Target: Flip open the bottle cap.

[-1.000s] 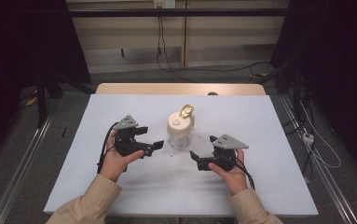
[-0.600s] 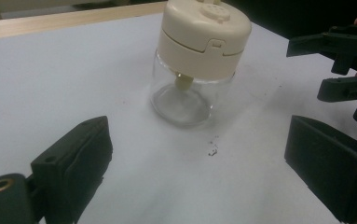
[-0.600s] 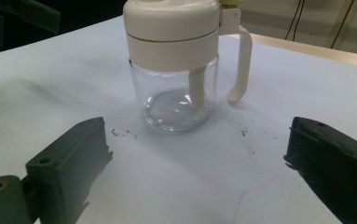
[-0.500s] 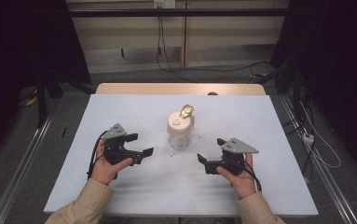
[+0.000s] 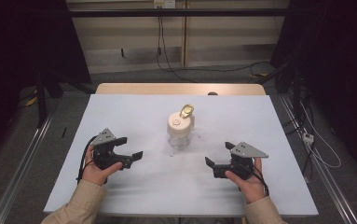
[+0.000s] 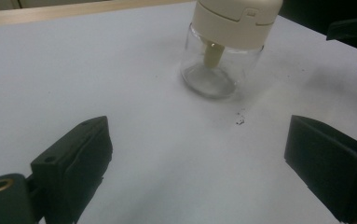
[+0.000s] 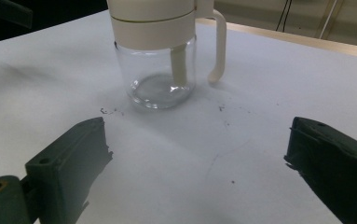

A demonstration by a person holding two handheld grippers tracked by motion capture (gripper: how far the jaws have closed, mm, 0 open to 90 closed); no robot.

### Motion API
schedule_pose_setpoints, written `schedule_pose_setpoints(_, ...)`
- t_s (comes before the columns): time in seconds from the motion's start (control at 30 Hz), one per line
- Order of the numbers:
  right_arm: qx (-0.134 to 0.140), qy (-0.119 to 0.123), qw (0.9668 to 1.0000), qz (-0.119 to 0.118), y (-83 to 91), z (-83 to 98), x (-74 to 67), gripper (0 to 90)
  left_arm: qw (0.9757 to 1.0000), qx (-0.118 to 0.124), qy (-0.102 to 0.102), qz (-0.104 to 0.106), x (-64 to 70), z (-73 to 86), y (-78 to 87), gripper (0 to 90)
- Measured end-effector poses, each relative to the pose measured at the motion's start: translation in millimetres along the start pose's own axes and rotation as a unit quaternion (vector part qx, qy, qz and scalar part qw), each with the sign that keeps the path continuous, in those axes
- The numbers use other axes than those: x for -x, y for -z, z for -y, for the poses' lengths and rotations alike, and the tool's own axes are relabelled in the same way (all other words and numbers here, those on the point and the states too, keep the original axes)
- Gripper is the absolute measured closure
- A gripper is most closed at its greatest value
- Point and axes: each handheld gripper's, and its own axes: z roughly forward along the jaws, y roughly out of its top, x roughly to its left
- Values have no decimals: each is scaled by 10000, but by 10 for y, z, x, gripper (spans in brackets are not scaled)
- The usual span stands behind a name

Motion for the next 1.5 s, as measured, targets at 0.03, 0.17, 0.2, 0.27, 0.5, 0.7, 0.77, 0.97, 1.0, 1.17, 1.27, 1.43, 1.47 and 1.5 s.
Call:
schedule_pose_setpoints(0.03,8,-19,10000,11,18,6,8,47,10000,14,34,5,0,7,4,70)
schedule_pose_setpoints(0.17,35,-18,10000,12,92,28,33,47,10000,-20,18,49,11,24,13,70)
schedule_pose_setpoints(0.2,29,-28,10000,19,108,35,37,47,10000,-36,-2,61,13,29,13,69)
schedule_pose_setpoints(0.27,14,-13,10000,42,128,56,48,47,10000,-53,-24,62,12,45,11,69)
schedule_pose_setpoints(0.5,-31,-8,10000,35,185,102,84,47,10000,-67,-7,-33,-27,99,44,69)
schedule_pose_setpoints(0.7,-67,3,9999,86,216,138,138,49,9999,-106,6,5,-38,143,51,69)
schedule_pose_setpoints(0.77,-56,0,9999,110,237,143,159,49,9999,-130,-4,-27,-41,169,53,69)
schedule_pose_setpoints(0.97,-71,-26,9998,205,332,195,223,49,9999,-135,-24,-47,-47,190,73,69)
schedule_pose_setpoints(1.0,-77,-32,9998,202,345,209,236,50,9999,-149,-24,-79,-57,199,82,69)
schedule_pose_setpoints(1.17,-74,-76,9995,282,400,245,287,50,9999,-84,41,-114,-94,212,141,69)
schedule_pose_setpoints(1.27,-78,-96,9995,305,426,256,310,50,9999,-61,50,-136,-113,222,178,69)
schedule_pose_setpoints(1.43,-89,-120,9994,328,427,262,326,52,9996,-17,180,-227,-163,272,225,69)
schedule_pose_setpoints(1.47,-98,-125,9994,321,421,263,323,53,9996,-13,174,-229,-166,274,224,69)
schedule_pose_setpoints(1.5,-111,-102,9994,311,418,264,323,55,9996,-9,182,-232,-167,275,224,69)
